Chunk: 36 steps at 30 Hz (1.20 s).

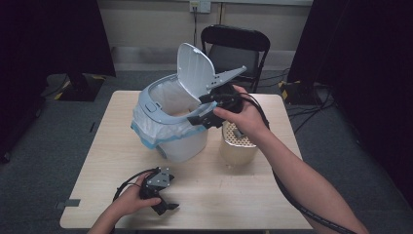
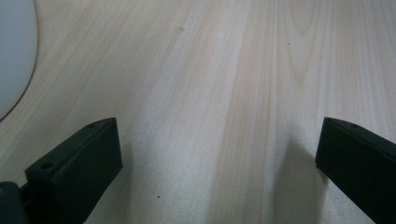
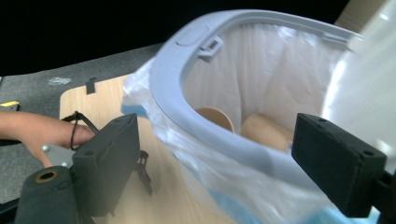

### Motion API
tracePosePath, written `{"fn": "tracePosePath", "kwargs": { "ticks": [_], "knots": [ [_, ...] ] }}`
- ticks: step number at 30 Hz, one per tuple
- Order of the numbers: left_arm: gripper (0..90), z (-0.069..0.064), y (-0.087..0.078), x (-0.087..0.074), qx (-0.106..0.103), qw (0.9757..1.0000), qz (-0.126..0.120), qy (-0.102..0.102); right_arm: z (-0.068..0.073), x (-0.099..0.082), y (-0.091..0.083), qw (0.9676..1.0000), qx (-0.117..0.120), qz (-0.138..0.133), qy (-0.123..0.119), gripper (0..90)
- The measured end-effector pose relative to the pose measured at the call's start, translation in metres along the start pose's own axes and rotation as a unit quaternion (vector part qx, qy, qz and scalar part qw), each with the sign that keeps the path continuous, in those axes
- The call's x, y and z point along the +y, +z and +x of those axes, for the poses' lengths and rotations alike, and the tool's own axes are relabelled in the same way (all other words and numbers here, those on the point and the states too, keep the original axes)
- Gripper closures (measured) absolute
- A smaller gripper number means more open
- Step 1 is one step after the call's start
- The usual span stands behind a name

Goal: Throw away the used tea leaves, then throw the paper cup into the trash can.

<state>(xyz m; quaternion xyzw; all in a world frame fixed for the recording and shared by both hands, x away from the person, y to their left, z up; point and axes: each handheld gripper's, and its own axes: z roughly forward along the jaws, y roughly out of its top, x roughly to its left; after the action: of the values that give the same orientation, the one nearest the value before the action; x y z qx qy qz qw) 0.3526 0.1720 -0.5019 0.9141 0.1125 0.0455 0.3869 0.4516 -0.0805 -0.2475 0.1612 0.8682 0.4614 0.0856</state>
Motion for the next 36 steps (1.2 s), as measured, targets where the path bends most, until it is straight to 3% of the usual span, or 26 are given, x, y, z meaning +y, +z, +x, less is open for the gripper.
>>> {"fn": "tracePosePath", "kwargs": {
  "ticks": [10,22,36],
  "knots": [
    [0.0,0.0,0.0,0.0,0.0,1.0,0.0,0.0,-0.017,-0.011,-0.015,0.9995,-0.028,0.007,0.012,14.9],
    [0.0,0.0,0.0,0.0,0.0,1.0,0.0,0.0,-0.036,-0.007,-0.011,0.9988,-0.04,-0.002,0.029,15.3],
    [0.0,0.0,0.0,0.0,0.0,1.0,0.001,0.0,-0.038,0.003,-0.008,0.9987,-0.044,-0.01,0.023,14.4]
  ]
}}
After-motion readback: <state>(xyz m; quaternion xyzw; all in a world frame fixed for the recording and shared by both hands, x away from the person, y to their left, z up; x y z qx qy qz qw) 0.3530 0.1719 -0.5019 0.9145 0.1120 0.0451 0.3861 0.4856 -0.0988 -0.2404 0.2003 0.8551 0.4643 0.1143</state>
